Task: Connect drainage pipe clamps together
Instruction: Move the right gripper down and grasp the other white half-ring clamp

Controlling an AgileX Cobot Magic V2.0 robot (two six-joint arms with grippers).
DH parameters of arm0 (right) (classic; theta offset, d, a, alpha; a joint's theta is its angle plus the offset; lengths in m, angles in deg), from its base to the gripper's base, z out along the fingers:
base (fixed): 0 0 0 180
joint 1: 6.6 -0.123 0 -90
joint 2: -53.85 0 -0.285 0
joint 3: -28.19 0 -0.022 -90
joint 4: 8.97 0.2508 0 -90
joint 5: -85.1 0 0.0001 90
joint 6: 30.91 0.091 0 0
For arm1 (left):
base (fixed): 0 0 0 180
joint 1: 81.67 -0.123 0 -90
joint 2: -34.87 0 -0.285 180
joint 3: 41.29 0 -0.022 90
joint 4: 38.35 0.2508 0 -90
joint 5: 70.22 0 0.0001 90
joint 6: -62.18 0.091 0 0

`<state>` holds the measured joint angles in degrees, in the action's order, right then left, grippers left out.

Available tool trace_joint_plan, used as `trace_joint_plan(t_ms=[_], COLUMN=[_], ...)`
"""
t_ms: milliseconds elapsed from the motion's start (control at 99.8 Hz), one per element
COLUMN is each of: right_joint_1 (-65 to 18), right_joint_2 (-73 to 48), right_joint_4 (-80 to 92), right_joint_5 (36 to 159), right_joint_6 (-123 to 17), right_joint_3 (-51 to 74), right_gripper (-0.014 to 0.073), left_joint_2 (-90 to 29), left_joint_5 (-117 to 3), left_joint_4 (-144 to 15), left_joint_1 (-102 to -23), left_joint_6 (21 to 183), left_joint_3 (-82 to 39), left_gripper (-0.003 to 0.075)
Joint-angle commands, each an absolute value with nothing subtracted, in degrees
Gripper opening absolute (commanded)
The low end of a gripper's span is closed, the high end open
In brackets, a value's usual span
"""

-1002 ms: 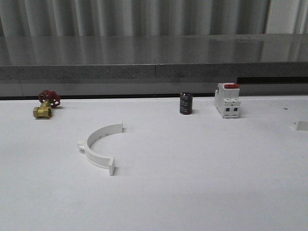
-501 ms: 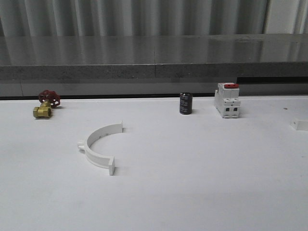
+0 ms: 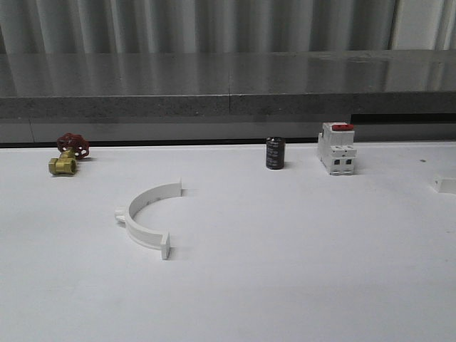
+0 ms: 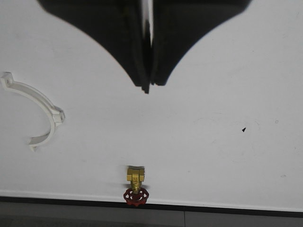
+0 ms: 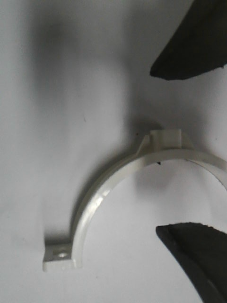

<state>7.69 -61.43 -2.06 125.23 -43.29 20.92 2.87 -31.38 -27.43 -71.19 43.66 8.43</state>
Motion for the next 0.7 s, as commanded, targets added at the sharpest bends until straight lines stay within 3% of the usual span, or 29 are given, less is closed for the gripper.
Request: trace_joint_plan(t_ms=[0,541,601,692], right_joint_1=[8.2,8.2,8.2,8.2], right_joint_2=[-59.9,-63.0,-63.0,-63.0], right_joint_4=[-1.7,-1.7,-1.7,-1.6], right_joint_5=[123.3,122.7,123.1,124.1], right_joint_6=[-44.5,-45.5,-45.5,-45.5], right_joint_3=[22.8,23.0,23.0,23.0], right_gripper=[0.0613,0.0611,0.0581,0.0451], left_joint_2=[2.6,2.6,2.6,2.6], left_joint_5=[-34.8,-34.8,-34.8,-34.8], left_joint_4=[-27.1,-27.1,-27.1,-27.1], left_joint_1=[-71.5,-71.5,-71.5,-71.5], left_joint_6=[43.7,43.7,43.7,43.7], left_joint_3=[6.9,6.9,6.9,6.9], left_gripper=[-0.0020,-0.0020,-0.0020,-0.0020])
